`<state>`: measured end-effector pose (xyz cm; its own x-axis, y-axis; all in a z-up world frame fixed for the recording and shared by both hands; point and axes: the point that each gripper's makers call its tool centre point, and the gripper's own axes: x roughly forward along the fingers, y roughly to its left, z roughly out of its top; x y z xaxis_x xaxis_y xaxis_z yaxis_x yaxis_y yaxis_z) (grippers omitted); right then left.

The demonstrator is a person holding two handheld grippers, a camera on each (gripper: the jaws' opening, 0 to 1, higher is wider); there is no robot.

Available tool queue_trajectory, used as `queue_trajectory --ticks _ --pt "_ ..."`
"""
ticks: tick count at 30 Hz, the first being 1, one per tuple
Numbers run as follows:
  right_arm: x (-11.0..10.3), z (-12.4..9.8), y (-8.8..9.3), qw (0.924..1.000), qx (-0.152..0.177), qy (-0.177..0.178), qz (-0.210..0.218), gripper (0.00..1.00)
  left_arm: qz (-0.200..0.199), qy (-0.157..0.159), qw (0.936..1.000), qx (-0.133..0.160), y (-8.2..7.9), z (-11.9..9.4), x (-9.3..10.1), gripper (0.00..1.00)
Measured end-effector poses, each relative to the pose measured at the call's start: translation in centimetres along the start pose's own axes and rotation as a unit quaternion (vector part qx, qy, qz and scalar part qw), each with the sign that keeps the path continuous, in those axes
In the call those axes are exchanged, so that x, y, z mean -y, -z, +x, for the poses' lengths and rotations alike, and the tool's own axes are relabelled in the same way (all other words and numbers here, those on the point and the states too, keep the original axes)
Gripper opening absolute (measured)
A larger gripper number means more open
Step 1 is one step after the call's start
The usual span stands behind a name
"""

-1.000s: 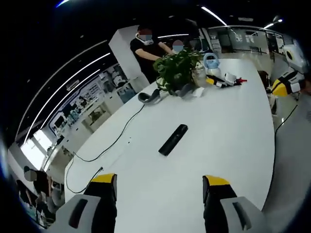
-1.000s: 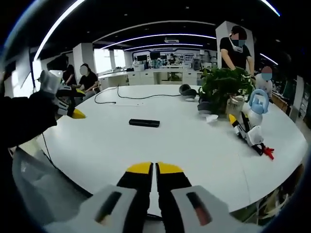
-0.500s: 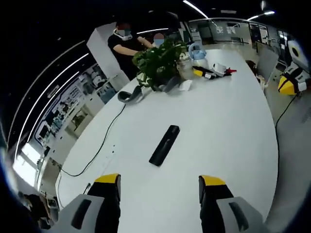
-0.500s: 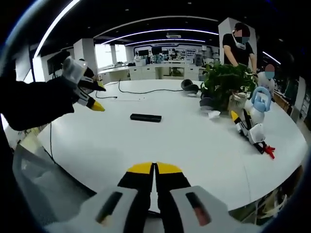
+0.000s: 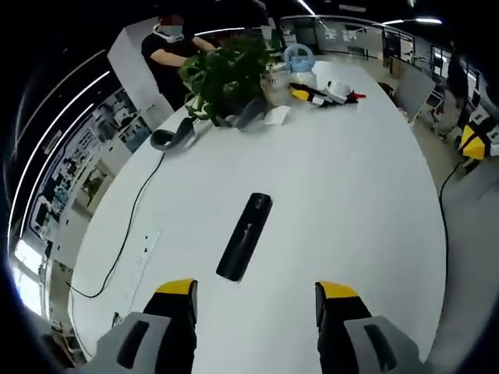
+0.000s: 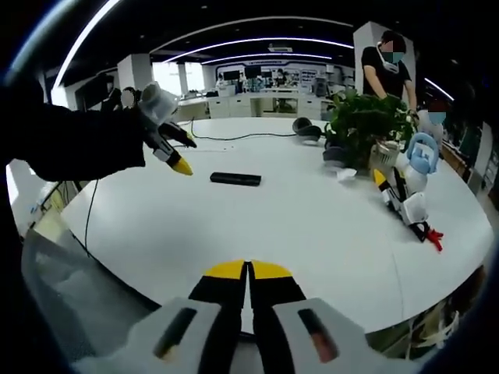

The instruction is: Press the specified remote control buttons in sequence, fully releasing each button before pressing the next.

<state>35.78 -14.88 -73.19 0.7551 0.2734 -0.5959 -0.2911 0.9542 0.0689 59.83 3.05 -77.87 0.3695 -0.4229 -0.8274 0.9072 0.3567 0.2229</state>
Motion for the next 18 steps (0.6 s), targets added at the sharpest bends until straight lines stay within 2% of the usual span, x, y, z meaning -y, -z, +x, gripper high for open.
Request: queue_trajectory --ticks 4,7,10,13,17,18 --pt "0.1 0.0 0.1 1.0 -0.003 0.002 0.003 0.0 0.027 0.022 0.9993 -0.015 -0.6 1.6 -0.6 0.64" --pt "0.2 0.0 0.2 1.0 -0.004 0.005 0.006 0.0 0.023 0.038 0.9988 -0.02 -0.9 2.7 -0.9 0.63" --pt "0.2 0.1 0.3 0.9999 -0.008 0.006 0.006 0.0 0.031 0.059 0.997 -0.041 -0.6 4.1 -1.4 0.61" --pt "0.2 0.1 0.4 0.9999 -0.01 0.007 0.004 0.0 0.02 0.063 0.9964 -0.053 -0.5 5.2 -2.2 0.56" --pt "0.4 0.2 0.6 0.9998 -0.017 0.008 0.008 0.0 0.009 0.083 0.9936 -0.075 0.0 7.0 -2.8 0.56" --pt "0.4 0.2 0.6 0.9998 -0.018 0.008 0.007 0.0 0.008 0.09 0.9933 -0.073 -0.1 7.3 -2.7 0.56"
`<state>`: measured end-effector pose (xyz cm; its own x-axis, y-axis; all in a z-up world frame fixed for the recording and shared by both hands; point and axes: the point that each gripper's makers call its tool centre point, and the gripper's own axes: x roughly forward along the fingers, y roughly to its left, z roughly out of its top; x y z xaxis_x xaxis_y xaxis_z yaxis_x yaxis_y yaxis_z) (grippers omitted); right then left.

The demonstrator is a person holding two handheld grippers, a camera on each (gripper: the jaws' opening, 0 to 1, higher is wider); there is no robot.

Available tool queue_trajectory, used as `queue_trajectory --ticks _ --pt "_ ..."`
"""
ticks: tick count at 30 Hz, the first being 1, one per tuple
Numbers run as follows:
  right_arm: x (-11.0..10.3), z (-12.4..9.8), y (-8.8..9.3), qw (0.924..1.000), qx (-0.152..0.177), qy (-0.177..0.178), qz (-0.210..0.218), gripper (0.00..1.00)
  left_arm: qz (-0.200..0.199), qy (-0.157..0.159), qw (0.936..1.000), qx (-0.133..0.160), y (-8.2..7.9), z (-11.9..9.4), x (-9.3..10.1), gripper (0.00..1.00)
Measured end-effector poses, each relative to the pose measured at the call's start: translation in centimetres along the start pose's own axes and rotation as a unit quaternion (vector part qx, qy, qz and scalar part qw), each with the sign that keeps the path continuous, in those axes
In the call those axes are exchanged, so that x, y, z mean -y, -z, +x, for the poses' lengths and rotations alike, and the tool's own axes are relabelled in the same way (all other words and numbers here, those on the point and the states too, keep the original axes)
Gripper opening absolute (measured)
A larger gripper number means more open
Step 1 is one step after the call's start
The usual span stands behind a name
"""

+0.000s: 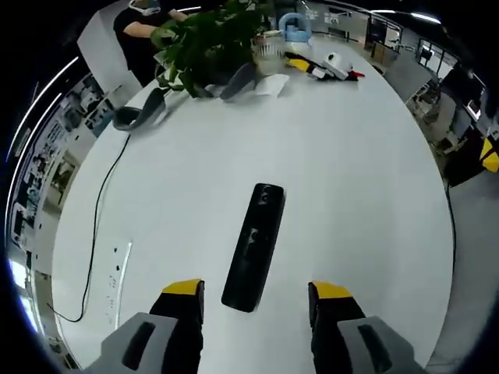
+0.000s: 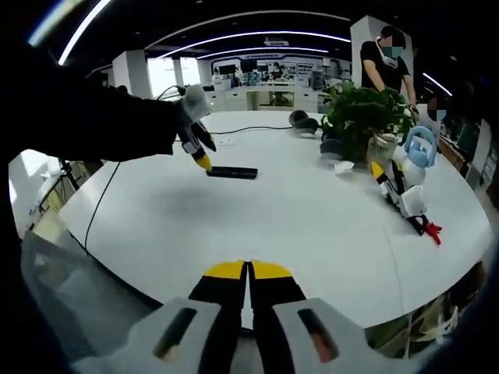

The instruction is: Press the specified remote control buttons in sequence, fully releasing each button before pressing the next.

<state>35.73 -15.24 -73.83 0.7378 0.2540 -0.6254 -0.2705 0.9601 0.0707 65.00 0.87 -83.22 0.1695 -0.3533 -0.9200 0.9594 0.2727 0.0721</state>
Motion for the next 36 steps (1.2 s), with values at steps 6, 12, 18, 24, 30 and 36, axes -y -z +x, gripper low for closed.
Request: queue_trajectory --ticks 6,12,18,24,30,36 --pt "-0.1 0.2 0.3 1.0 -0.009 -0.002 -0.003 0.0 -0.017 0.057 0.9975 -0.038 0.8 2.1 0.9 0.56" --pt "-0.3 0.3 0.5 0.9998 -0.018 -0.005 -0.008 0.0 -0.009 0.05 0.9966 -0.065 1.6 3.4 0.4 0.48" --pt "-0.3 0.3 0.6 0.9997 -0.022 -0.004 -0.011 0.0 0.0 0.038 0.9962 -0.078 2.2 3.8 -0.4 0.38" --pt "-0.2 0.3 0.7 0.9997 -0.024 0.0 -0.01 0.0 -0.007 0.034 0.9959 -0.084 2.4 3.7 -0.8 0.33" --pt "-0.2 0.2 0.6 0.9997 -0.021 0.0 -0.01 0.0 0.002 0.028 0.9958 -0.087 2.3 3.6 0.2 0.25" --pt "-0.3 0.2 0.6 0.9997 -0.021 -0.001 -0.011 0.0 0.002 0.021 0.9951 -0.096 2.4 3.7 0.1 0.24"
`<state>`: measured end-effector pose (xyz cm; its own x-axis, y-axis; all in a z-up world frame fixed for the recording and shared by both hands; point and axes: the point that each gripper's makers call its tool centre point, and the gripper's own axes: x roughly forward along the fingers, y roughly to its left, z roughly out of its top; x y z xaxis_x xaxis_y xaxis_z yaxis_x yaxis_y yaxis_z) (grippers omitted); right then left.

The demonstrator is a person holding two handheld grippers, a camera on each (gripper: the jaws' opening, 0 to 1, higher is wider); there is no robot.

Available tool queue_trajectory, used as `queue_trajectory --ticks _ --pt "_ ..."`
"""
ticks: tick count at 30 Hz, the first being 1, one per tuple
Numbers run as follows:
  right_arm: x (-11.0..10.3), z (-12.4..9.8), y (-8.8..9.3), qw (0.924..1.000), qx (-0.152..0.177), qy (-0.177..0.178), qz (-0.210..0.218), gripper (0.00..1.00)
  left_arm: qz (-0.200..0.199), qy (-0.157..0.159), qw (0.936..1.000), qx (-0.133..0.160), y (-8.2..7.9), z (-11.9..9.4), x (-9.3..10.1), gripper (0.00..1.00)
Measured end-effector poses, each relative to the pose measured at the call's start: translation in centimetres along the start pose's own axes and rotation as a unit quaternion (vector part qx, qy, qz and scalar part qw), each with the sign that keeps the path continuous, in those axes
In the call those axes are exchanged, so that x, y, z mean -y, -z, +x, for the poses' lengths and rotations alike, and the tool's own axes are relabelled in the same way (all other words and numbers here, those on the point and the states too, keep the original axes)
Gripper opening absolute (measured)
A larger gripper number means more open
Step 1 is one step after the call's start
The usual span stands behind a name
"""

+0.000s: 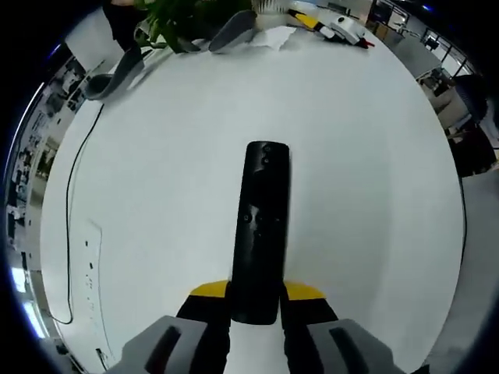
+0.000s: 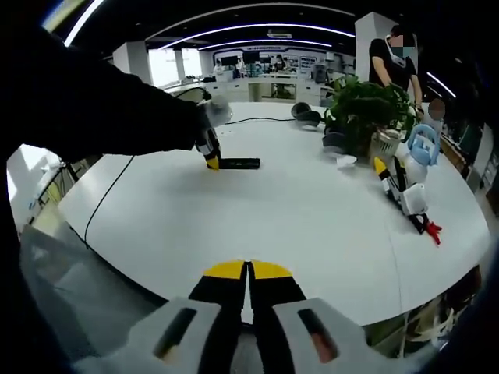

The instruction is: Press the specified remote control buttons in sequence, fully releasing each button before pressing the next.

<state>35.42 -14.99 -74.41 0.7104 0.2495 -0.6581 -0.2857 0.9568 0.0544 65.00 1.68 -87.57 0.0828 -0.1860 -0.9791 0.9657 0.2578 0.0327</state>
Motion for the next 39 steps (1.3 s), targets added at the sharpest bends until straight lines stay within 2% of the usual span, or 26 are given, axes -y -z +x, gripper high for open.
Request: queue_trajectory --ticks 8,13,17,28,39 --pt "0.0 0.0 0.0 1.0 0.0 -0.002 -0.002 0.0 -0.013 -0.008 0.9999 -0.007 0.2 0.2 0.6 0.24" --pt "-0.1 0.1 0.1 1.0 -0.005 -0.004 -0.005 0.0 -0.003 -0.006 0.9999 -0.008 0.4 0.1 2.0 0.24" --pt "-0.1 0.1 0.1 1.0 -0.006 -0.004 -0.005 0.0 -0.009 -0.007 0.9999 -0.003 0.5 0.2 2.0 0.24" --pt "-0.2 0.0 -0.1 1.0 0.0 -0.004 -0.005 0.0 -0.005 -0.006 1.0 -0.002 1.0 0.2 3.8 0.24" --pt "-0.2 -0.1 -0.3 1.0 0.008 -0.006 0.0 0.0 -0.001 -0.006 0.9997 -0.024 1.5 0.0 5.8 0.24"
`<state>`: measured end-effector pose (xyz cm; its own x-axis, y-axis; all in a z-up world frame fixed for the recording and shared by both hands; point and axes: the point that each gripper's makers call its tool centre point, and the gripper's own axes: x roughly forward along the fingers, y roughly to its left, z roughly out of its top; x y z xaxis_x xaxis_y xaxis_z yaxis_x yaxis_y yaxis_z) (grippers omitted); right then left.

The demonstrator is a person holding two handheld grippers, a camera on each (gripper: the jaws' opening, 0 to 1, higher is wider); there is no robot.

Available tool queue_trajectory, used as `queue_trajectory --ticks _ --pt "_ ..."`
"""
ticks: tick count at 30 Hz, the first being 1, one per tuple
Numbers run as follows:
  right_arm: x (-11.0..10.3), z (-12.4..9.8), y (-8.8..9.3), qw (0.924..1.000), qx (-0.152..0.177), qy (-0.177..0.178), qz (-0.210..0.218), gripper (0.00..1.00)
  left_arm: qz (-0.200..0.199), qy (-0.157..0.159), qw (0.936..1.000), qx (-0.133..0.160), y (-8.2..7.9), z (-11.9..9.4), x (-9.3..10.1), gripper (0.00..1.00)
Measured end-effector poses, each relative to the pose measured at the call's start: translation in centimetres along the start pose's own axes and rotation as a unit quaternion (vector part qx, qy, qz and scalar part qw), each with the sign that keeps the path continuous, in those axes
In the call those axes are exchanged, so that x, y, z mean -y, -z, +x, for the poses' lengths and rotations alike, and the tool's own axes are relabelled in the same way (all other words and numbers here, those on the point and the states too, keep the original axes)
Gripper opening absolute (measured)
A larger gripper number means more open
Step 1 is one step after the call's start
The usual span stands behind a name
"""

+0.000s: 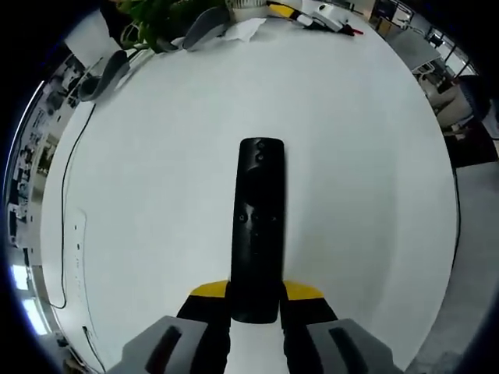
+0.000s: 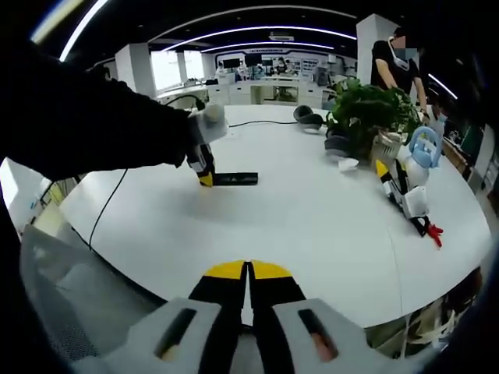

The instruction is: Press the specified remote control buttons in sequence, fully releasing each button before pressing the next.

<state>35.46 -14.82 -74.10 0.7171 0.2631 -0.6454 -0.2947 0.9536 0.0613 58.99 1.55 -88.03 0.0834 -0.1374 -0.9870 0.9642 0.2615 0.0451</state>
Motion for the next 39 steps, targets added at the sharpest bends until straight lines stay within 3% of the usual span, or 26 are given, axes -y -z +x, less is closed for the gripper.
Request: queue_trajectory --ticks 9,20,29,39 --pt "-0.3 -0.1 -0.4 0.9999 0.01 -0.007 -0.001 0.0 0.01 0.001 0.9998 -0.019 0.5 -0.2 1.5 0.24" --pt "-0.4 0.0 -0.3 0.9999 0.007 -0.01 -0.004 0.0 0.013 0.002 0.9997 -0.019 1.0 -0.3 2.8 0.24" --pt "-0.6 0.0 -0.1 0.9998 0.002 -0.016 -0.012 0.0 0.024 0.003 0.9989 -0.041 1.4 -0.4 4.2 0.24" --pt "-0.6 0.0 -0.1 0.9998 0.003 -0.015 -0.012 0.0 0.016 0.004 0.9993 -0.033 1.9 -0.6 5.2 0.24"
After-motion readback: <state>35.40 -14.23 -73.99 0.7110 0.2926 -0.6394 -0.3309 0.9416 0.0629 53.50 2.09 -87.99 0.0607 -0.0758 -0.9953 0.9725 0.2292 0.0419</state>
